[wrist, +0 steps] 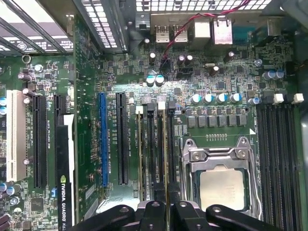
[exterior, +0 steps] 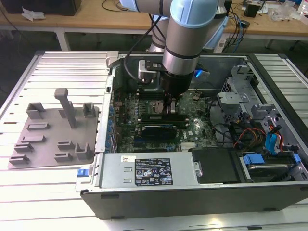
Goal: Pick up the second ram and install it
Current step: 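Insert the second ram into the second slot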
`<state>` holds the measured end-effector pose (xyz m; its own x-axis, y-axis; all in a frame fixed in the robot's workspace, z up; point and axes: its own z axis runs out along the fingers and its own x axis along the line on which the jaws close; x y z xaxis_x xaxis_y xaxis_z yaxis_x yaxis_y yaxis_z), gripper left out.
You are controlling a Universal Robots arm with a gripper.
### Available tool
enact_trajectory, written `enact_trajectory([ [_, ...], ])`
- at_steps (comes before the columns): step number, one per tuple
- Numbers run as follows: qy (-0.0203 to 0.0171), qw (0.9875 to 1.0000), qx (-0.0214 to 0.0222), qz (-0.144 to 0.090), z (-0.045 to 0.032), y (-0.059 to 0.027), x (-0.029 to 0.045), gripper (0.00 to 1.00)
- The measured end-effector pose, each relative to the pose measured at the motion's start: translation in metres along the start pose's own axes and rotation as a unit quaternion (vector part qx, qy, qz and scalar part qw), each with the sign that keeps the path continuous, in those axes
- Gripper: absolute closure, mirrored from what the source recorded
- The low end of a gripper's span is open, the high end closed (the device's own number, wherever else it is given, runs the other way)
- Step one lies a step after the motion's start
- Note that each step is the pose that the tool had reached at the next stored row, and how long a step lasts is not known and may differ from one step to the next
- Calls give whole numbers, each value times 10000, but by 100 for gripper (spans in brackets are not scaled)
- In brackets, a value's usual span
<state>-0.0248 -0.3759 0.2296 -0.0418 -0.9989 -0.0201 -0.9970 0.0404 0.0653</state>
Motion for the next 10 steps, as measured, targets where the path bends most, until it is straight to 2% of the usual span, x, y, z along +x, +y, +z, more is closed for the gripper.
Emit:
enact_trajectory([
  [10, 0, 10000, 1, -17, 25, -9, -9, 89],
])
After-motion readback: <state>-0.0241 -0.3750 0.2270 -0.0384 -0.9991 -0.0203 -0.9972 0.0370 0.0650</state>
